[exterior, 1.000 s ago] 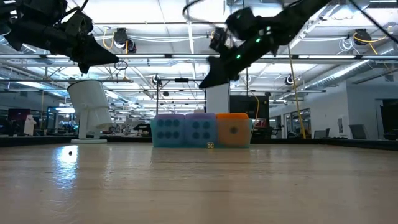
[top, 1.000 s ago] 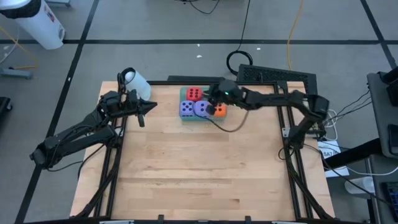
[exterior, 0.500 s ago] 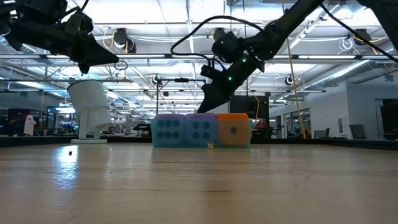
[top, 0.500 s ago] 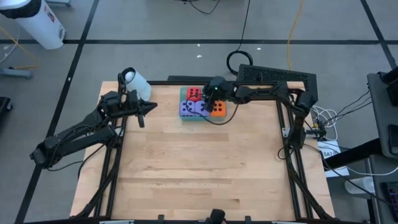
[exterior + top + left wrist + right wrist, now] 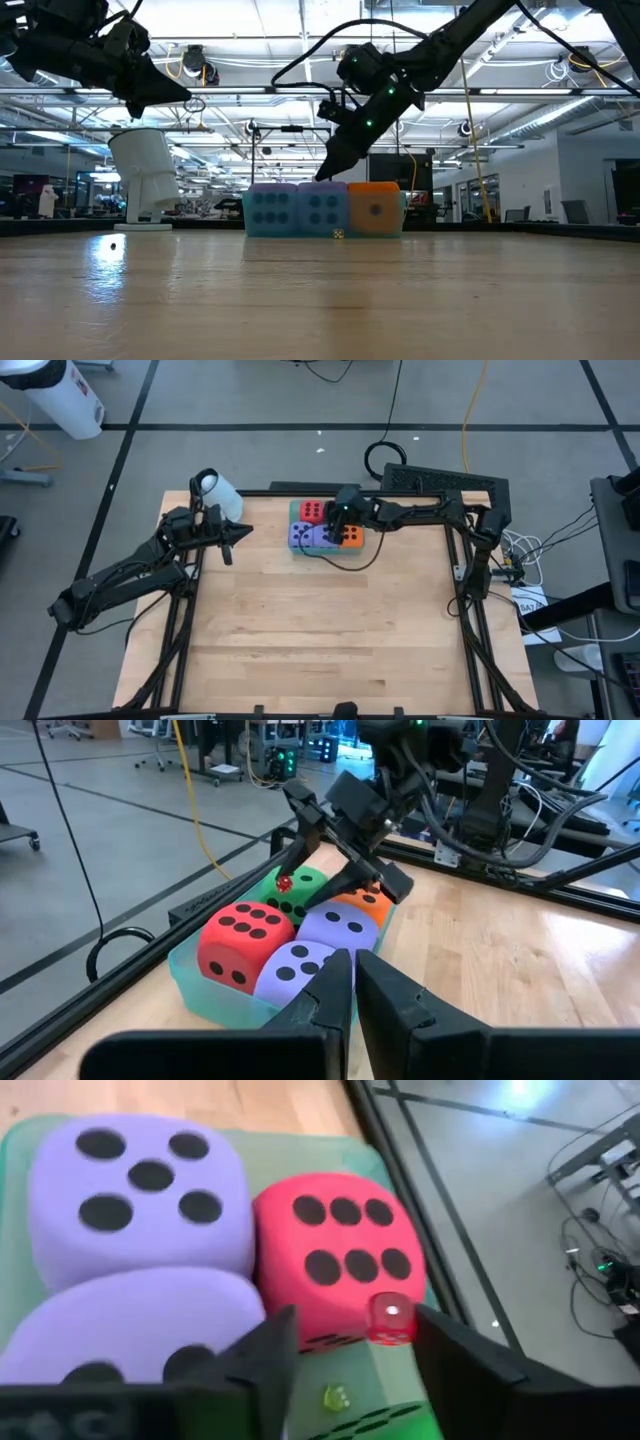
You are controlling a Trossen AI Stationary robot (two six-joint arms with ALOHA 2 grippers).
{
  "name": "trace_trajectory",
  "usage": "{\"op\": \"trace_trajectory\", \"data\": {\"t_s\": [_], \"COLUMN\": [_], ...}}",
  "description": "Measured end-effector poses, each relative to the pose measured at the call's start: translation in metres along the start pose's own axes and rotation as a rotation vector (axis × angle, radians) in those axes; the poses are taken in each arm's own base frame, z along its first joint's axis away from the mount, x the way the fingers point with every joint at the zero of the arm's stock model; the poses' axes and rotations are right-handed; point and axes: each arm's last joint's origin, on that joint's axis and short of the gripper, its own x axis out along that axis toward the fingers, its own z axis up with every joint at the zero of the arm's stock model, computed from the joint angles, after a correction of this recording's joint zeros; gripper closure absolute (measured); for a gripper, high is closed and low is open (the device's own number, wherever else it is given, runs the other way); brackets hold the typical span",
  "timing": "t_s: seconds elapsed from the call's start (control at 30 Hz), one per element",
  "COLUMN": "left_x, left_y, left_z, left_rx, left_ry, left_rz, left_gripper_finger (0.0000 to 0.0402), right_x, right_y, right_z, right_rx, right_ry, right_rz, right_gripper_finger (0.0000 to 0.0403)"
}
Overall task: Pick & Place Dice
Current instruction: Put the small red die into the blue bin
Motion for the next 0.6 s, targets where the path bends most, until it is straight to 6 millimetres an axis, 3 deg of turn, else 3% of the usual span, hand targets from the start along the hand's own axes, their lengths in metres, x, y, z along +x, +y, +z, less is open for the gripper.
{"op": "trace_trajectory", "data": {"t_s": [0.23, 0.33, 0.4, 0.6], "left_x": [0.0, -0.0001, -0.0001, 0.0], "left_y": [0.0, 0.0, 0.0, 0.0], "left_z": [0.0, 0.0, 0.0, 0.0], "left_rx": [0.0, 0.0, 0.0, 0.001], "left_ry": [0.0, 0.0, 0.0, 0.0], "left_rz": [0.0, 0.0, 0.0, 0.0], "left_gripper_finger": [0.0376, 0.0376, 0.0376, 0.0376], "right_x": [0.0007, 0.0005, 0.0002, -0.0002], "right_y": [-0.0068, -0.0063, -0.0044, -0.0019], "right_z": [-0.0009, 0.0005, 0.0021, 0.0035], "right_rx": [0.027, 0.026, 0.033, 0.037], "right_ry": [-0.002, -0.012, -0.023, -0.022], "right_rz": [-0.042, -0.045, -0.044, -0.061], "right_gripper_finger": [0.0368, 0.0371, 0.0342, 0.0174]}}
